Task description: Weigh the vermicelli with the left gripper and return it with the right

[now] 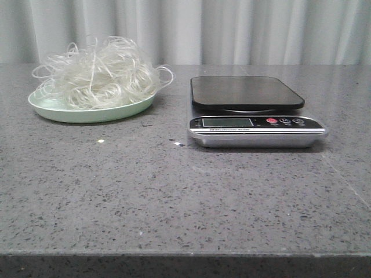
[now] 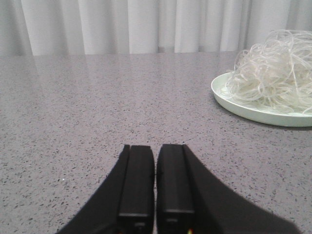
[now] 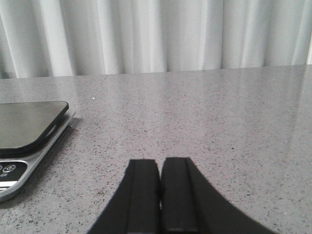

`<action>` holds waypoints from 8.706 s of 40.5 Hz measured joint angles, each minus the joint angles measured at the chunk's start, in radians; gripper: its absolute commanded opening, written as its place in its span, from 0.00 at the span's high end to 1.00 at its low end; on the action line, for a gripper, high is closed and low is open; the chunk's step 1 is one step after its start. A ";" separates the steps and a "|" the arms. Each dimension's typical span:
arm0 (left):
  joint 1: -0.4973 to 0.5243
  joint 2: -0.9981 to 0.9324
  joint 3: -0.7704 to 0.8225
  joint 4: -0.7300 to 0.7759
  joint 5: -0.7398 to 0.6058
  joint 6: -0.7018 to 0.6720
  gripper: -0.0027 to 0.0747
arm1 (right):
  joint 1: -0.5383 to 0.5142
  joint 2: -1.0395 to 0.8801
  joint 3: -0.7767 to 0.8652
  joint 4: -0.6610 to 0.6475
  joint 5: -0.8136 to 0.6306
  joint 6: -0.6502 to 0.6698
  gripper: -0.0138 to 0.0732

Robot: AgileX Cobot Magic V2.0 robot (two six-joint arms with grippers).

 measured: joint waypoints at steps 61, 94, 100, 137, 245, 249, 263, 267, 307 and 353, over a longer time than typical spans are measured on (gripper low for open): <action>0.000 0.000 0.000 0.000 -0.339 0.000 0.79 | 0.000 0.000 0.000 0.000 0.000 0.000 0.67; -0.050 0.812 -1.003 -0.002 0.220 0.000 0.29 | 0.000 0.000 0.000 0.000 0.000 0.000 0.67; -0.115 0.974 -1.060 -0.002 0.295 0.000 0.27 | 0.000 0.000 0.000 0.000 0.000 0.000 0.67; -0.194 1.748 -1.427 -0.455 0.601 0.412 0.14 | 0.000 0.000 0.000 0.000 0.000 0.000 0.67; -0.587 1.871 -1.757 -0.576 0.620 0.440 0.78 | 0.000 0.000 0.000 0.000 0.000 0.000 0.67; -0.587 1.903 -1.757 -0.576 0.632 0.440 0.78 | 0.000 0.000 0.000 0.000 0.000 0.000 0.67; -0.587 1.958 -1.760 -0.568 0.660 0.440 0.75 | 0.000 0.000 0.000 0.000 0.000 0.000 0.67; -0.587 1.958 -1.764 -0.566 0.664 0.440 0.66 | 0.000 0.000 0.000 0.000 0.000 0.000 0.67; -0.580 1.805 -1.802 -0.232 0.791 0.281 0.26 | 0.000 0.000 0.000 0.000 0.000 0.000 0.67; -0.176 0.787 -0.858 -0.063 0.464 0.212 0.79 | 0.000 0.000 0.000 0.000 0.000 0.000 0.67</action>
